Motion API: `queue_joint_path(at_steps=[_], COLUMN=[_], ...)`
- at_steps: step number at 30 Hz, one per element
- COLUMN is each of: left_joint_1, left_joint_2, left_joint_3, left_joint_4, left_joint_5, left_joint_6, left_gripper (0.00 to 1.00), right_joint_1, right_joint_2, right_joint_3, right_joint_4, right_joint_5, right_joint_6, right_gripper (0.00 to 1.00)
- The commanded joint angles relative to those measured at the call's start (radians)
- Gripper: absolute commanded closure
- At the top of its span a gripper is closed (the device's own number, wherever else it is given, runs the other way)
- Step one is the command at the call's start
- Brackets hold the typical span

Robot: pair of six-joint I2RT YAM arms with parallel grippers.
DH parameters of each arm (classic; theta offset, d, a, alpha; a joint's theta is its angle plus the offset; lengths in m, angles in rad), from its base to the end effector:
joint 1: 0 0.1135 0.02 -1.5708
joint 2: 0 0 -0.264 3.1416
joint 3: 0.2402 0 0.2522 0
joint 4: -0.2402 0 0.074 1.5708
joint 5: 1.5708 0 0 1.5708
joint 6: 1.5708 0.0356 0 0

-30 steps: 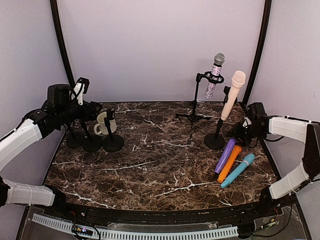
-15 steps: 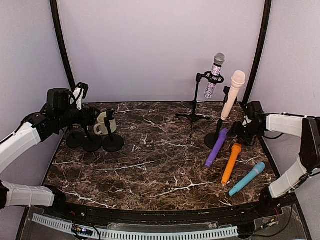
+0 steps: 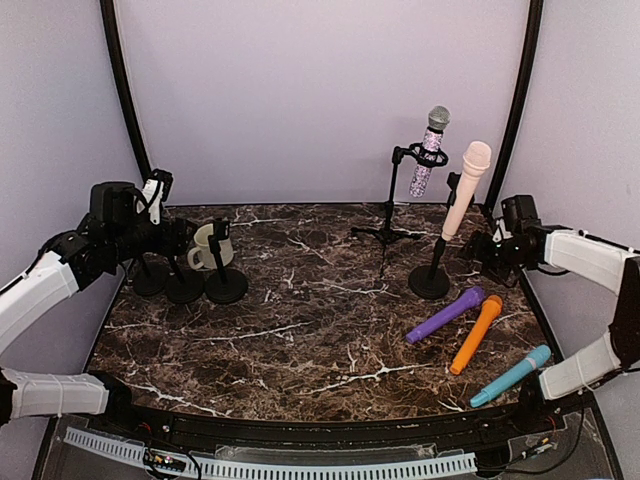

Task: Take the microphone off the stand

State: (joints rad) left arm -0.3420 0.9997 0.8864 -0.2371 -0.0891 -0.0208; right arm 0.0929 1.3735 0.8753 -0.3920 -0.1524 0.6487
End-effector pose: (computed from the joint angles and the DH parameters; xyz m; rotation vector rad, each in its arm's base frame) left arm 0.2180 -0.0742 0.3299 0.2482 1.9068 -0.1582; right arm 0.2791 0.0314 0.2232 0.6246 2.4370 0.5016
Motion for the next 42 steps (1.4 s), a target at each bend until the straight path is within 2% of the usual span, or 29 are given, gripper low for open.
queue_joint_path(at_steps=[1,9,14,21,25,32,42], left_joint_1=[0.005,0.005,0.005,0.005,0.005,0.005,0.005], left_joint_2=[-0.034,-0.027,-0.013,0.046,0.080,0.083,0.046], left_joint_3=[-0.030,-0.043,-0.051,-0.007,0.004,-0.027,-0.042], left_joint_4=[0.002,0.039,0.103,0.143,0.165,0.198,0.208], left_joint_5=[-0.004,0.039,0.131,0.186,0.202,0.211,0.182], left_joint_6=[-0.010,0.014,0.057,0.125,0.171,0.177,0.188], left_gripper=[0.21,0.21,0.21,0.21,0.21,0.21,0.21], right_joint_1=[0.007,0.023,0.127,0.291,0.395,0.489,0.493], right_joint_2=[-0.102,-0.330,-0.434,-0.549,-0.607,-0.577,-0.436], right_joint_3=[-0.028,-0.110,-0.185,-0.252,-0.248,-0.191,-0.067], right_joint_4=[0.040,0.145,0.258,0.363,0.373,0.378,0.480], right_joint_5=[-0.005,-0.101,-0.123,0.027,0.189,0.434,0.543], right_joint_6=[-0.001,-0.033,-0.043,-0.066,-0.130,-0.238,-0.381], right_gripper=[0.18,0.11,0.10,0.09,0.09,0.09,0.10])
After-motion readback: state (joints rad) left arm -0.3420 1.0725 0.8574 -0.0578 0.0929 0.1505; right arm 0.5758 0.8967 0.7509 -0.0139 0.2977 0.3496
